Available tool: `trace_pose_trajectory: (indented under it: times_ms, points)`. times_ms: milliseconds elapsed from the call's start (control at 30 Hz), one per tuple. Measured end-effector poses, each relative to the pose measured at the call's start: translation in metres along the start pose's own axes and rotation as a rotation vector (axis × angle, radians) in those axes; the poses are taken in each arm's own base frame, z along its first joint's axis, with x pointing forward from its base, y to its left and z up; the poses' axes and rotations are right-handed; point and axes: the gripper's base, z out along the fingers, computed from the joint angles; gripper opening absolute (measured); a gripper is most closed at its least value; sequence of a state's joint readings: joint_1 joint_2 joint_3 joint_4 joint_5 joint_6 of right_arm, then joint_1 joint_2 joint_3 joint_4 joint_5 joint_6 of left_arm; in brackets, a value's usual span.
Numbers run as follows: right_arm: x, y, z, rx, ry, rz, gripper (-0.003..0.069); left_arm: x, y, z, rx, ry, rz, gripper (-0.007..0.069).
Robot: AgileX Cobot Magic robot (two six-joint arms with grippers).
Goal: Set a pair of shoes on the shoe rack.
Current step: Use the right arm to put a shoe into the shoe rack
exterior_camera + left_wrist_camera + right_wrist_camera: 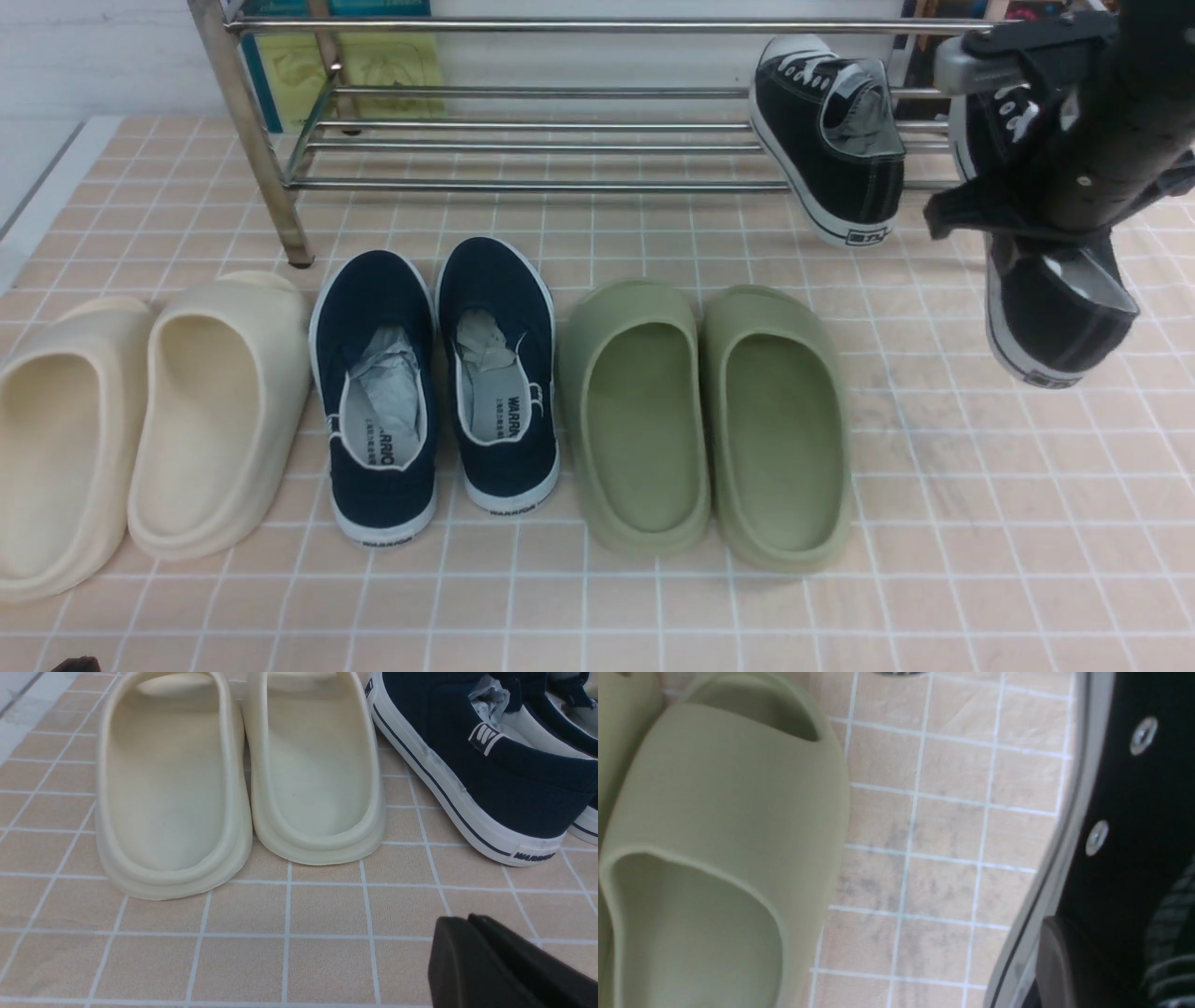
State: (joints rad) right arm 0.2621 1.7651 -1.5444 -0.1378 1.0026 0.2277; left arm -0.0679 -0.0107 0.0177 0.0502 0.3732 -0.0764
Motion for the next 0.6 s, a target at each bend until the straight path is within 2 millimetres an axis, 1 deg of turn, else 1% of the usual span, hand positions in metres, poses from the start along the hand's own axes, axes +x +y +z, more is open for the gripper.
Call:
trace_pose_trajectory:
  times_ms: [33,167,233,300,400,600]
  points:
    - [-0.011,0.001,0.010,-0.010,0.041,0.005,0.0020,0.000,0.000,0.000,0.000,0.000,0.000,0.0044]
    - [-0.031,0.005,0.037,-0.040,0.126,-0.025,0.0019,0.000,0.000,0.000,0.000,0.000,0.000,0.0050]
    - [-0.038,0.009,0.043,-0.066,0.142,-0.046,0.0019,0.000,0.000,0.000,0.000,0.000,0.000,0.0052]
    - [-0.041,0.012,0.046,-0.098,0.153,-0.063,0.0019,0.000,0.000,0.000,0.000,0.000,0.000,0.0055]
    - [-0.044,0.017,0.042,-0.144,0.154,-0.077,0.0019,0.000,0.000,0.000,0.000,0.000,0.000,0.0057]
    - [-0.044,0.015,0.036,-0.155,0.179,-0.078,0.0020,0.000,0.000,0.000,0.000,0.000,0.000,0.0063]
